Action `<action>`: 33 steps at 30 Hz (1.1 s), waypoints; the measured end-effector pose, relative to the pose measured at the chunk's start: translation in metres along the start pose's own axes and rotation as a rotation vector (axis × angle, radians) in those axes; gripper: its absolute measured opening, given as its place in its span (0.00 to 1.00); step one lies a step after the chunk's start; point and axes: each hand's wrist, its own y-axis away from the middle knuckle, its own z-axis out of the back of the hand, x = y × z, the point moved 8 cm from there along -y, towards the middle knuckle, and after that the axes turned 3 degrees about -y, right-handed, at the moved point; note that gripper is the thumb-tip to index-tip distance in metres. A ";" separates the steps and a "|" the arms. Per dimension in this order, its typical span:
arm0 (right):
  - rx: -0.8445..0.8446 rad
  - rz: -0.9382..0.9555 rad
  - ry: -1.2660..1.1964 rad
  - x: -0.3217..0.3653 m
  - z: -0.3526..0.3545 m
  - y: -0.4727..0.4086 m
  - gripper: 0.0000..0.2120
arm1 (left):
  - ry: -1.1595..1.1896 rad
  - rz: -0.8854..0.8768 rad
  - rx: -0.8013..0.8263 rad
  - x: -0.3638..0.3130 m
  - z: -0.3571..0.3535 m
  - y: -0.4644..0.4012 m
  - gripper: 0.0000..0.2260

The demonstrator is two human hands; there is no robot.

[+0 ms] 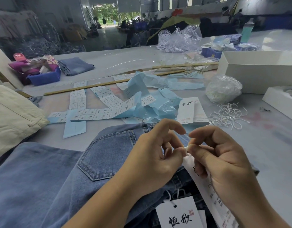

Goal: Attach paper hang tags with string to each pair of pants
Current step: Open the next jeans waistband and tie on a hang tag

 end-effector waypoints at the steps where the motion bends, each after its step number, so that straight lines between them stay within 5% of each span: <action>1: -0.002 -0.004 -0.007 0.000 0.000 0.000 0.17 | -0.002 -0.001 -0.003 0.000 0.000 0.000 0.13; 12: 0.010 0.019 0.100 0.003 -0.002 0.003 0.16 | -0.075 0.019 -0.029 0.005 -0.001 0.000 0.10; 16: 0.023 0.001 0.043 0.002 -0.001 0.002 0.15 | 0.174 0.178 0.022 0.025 -0.001 -0.004 0.03; 25: 0.188 -0.002 -0.029 0.011 -0.015 0.001 0.11 | 0.573 0.274 0.236 0.041 -0.010 -0.006 0.04; 29: 0.231 -0.003 0.012 0.014 -0.015 0.002 0.10 | 0.530 0.281 0.241 0.043 -0.013 -0.004 0.05; 33: 0.041 -0.049 0.217 0.004 -0.001 0.003 0.15 | 0.308 0.292 0.121 0.045 -0.007 -0.003 0.11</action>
